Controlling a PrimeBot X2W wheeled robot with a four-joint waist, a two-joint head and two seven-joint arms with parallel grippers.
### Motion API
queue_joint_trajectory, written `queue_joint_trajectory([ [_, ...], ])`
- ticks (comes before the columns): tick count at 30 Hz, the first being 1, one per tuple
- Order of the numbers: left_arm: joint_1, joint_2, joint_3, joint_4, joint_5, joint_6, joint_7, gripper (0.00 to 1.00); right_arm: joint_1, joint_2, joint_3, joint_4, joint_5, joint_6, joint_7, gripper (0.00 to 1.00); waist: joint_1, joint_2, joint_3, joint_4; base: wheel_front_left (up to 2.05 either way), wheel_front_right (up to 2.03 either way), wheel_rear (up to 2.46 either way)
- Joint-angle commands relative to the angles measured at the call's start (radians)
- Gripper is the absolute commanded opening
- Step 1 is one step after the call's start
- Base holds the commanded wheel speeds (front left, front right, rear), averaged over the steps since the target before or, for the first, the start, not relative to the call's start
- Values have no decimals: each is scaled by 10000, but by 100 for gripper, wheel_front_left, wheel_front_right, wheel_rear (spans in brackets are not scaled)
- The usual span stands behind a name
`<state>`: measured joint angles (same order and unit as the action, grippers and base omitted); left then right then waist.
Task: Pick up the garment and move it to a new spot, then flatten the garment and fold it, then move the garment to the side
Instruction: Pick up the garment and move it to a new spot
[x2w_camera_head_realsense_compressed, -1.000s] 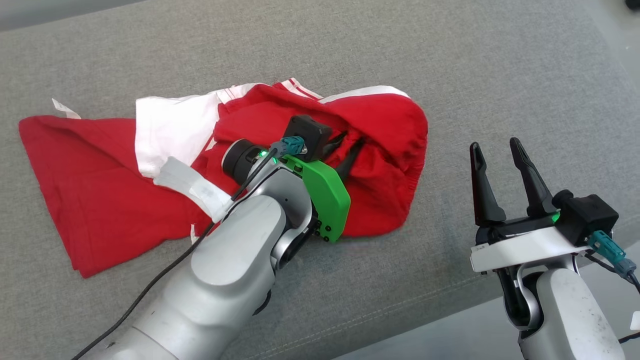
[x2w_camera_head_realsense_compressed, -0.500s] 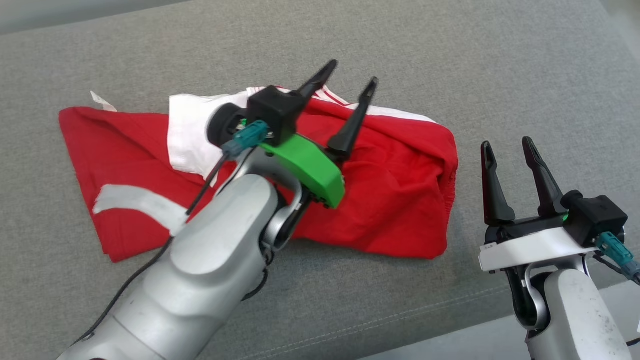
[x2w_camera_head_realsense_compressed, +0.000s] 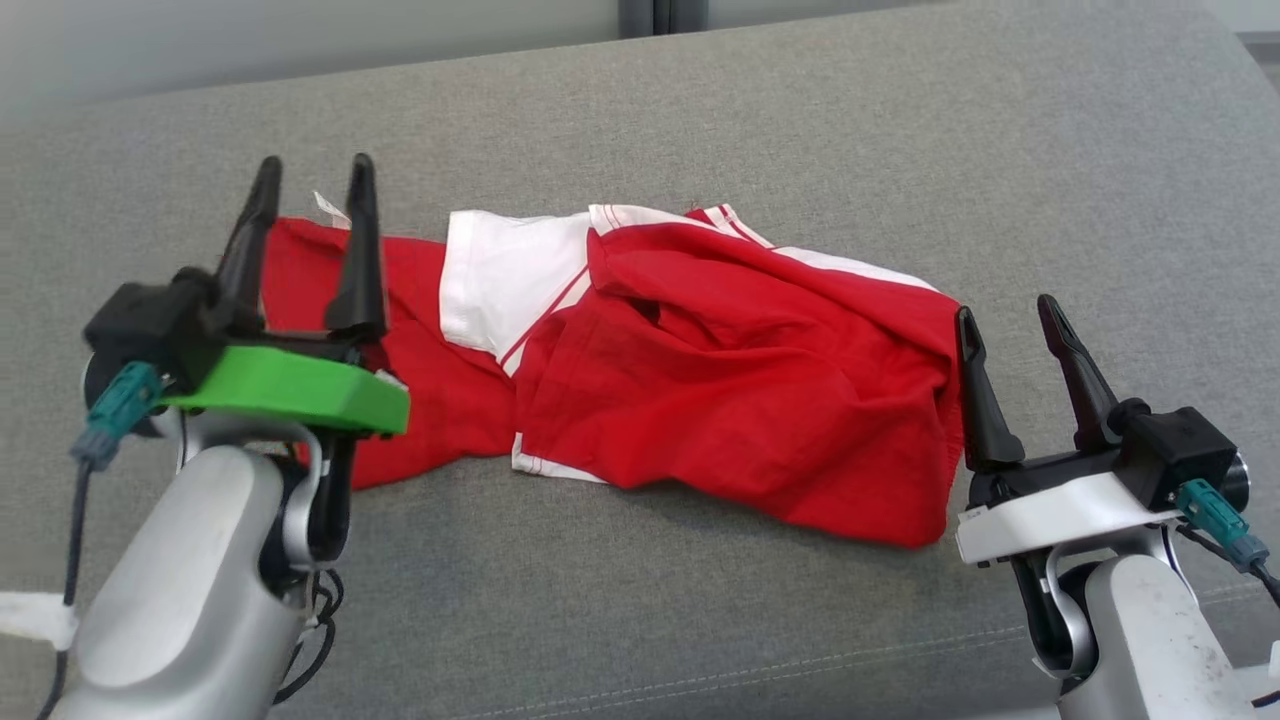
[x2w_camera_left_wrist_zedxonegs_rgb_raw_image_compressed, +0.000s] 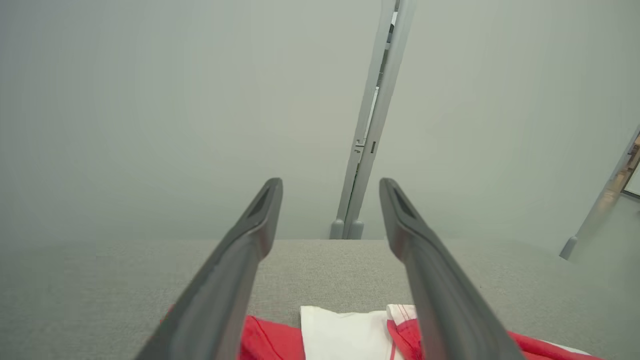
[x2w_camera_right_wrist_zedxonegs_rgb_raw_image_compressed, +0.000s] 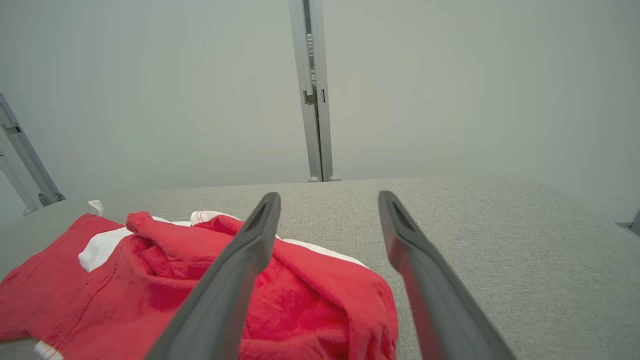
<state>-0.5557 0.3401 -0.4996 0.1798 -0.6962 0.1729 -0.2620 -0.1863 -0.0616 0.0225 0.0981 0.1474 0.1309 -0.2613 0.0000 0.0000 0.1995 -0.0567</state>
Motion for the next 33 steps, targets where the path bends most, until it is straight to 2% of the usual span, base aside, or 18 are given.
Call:
queue_joint_trajectory([
  [1, 587, 135, 482, -321, 50, 159, -31, 100, 183, -62, 29, 34, -100, -3, 6, 100, 0, 0, -324, 263, 0, 0, 0],
  [6, 2054, 96, 1756, -1169, 582, 285, -24, 100, 349, -108, 74, 64, -118, -3, 63, 100, 0, 0, -628, 462, 0, 0, 0],
  [14, 3908, -304, 2846, -1639, 1515, -101, -27, 100, 749, -120, 105, 89, -172, -3, 234, 100, 0, 0, -1190, 730, 0, 0, 0],
  [23, 5304, -263, 2762, -1175, 2139, -338, -27, 100, 1360, -102, 251, 129, -204, -3, 448, 100, 0, 0, -1918, 806, 0, 0, 0],
  [33, 5649, -181, 2635, -979, 2187, -366, 8, 100, 1766, -44, 121, -158, -284, -3, 636, 100, 0, 0, -2112, 826, 0, 0, 0],
])
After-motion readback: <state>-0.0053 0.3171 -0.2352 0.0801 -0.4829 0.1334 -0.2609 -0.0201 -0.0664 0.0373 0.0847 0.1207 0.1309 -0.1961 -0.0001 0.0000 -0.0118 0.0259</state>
